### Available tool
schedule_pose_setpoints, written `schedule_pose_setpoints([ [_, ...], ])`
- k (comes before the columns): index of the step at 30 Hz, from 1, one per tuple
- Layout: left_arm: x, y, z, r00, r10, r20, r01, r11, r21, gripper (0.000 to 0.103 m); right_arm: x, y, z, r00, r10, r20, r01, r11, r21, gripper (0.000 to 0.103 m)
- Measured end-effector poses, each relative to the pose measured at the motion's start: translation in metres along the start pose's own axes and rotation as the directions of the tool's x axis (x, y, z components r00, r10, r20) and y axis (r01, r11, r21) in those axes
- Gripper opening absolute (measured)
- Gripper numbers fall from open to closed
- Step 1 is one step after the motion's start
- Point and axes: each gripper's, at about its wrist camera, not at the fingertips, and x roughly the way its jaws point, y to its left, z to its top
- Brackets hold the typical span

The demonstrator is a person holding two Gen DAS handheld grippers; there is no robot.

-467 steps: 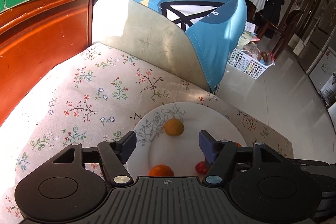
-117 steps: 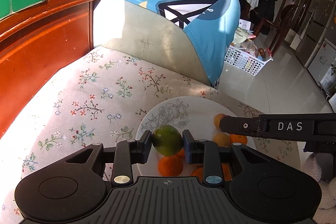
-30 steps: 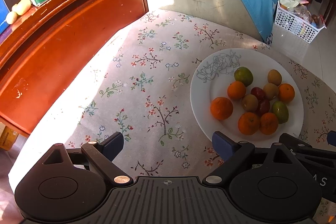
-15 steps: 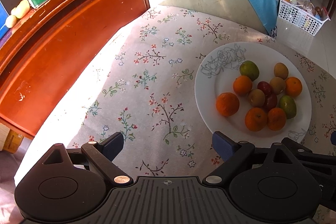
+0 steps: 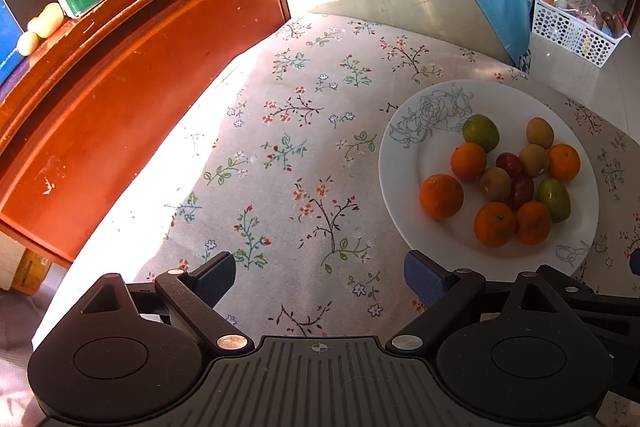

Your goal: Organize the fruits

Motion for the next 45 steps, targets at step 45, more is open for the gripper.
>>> schedule_pose_setpoints([
  [45,-0.074,0.045,-0.058,0.996,-0.022,0.088,0.025,0.999,-0.036,0.093,-0.025,0.027,-0.074,0.986,0.161,0.038,-0.156,0.982,-0.104,0.092],
])
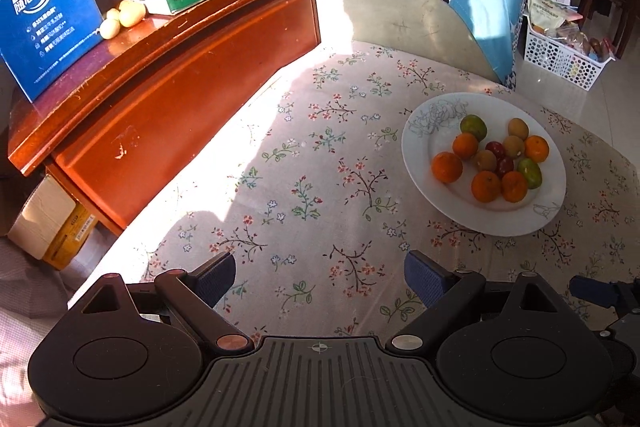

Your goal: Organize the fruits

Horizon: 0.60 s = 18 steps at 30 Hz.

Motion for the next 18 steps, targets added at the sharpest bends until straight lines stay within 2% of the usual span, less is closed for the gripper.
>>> schedule_pose_setpoints([
  [7,0.000,0.009,-0.018,0.999,-0.029,-0.026,0.029,1.000,-0.010,0.093,0.013,0.028,-0.023,0.998,0.061,0.003,-0.061,0.994,-0.086,0.093],
  [10,0.002,0.012,-0.023,0.999,-0.038,-0.036,0.038,0.999,-0.015,0.093,0.016,0.039,-0.033,0.998,0.035,0.054,-0.027,0.990,-0.138,0.096],
  [13,0.004,0.014,-0.024,0.998,-0.046,-0.043,0.045,0.999,-0.019,0.093,0.020,0.043,-0.038,0.994,0.043,0.098,-0.029,0.990,-0.138,0.102],
  [18,0.003,0.016,-0.024,0.998,-0.056,-0.039,0.055,0.998,-0.027,0.093,0.024,0.049,-0.044,0.981,0.049,0.188,-0.020,0.988,-0.156,0.102],
])
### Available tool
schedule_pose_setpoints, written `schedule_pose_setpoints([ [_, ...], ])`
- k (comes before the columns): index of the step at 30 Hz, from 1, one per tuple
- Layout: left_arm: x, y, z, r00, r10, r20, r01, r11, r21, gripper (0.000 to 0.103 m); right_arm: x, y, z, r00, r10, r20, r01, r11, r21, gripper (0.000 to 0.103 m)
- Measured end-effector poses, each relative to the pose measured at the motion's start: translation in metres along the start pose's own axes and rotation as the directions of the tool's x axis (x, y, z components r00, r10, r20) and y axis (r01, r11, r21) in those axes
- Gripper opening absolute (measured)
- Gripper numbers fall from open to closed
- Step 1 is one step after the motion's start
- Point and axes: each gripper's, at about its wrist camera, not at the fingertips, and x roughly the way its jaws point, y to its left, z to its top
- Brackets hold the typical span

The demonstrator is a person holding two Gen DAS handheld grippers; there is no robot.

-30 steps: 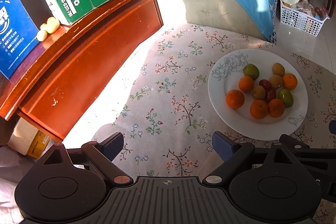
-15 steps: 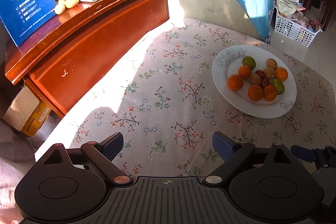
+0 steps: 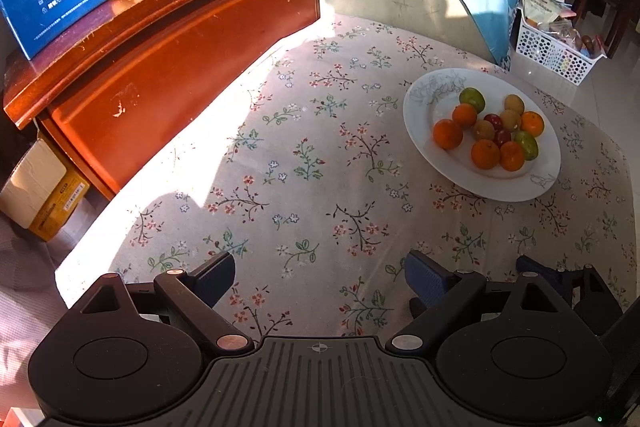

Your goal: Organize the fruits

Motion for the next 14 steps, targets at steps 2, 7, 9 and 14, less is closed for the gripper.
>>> schedule_pose_setpoints([
  [2,0.000,-0.001,-0.001,1.000,-0.003,-0.002,0.003,1.000,0.003,0.093,0.002,0.001,0.000,1.000,0.006,0.021,-0.006,1.000,-0.005,0.102],
  [7,0.000,0.000,-0.001,1.000,-0.009,0.001,0.009,1.000,0.001,0.093,0.009,0.002,0.002,0.997,0.006,0.074,-0.006,1.000,-0.003,0.102],
  [9,0.001,0.001,-0.001,1.000,-0.008,0.003,0.008,1.000,-0.005,0.093,0.012,0.004,0.004,0.997,0.011,0.082,-0.010,1.000,-0.010,0.102],
  [14,0.003,0.004,0.000,1.000,-0.001,-0.002,0.001,1.000,-0.020,0.094,0.020,0.011,0.010,0.995,0.046,0.085,-0.043,0.998,-0.034,0.102],
])
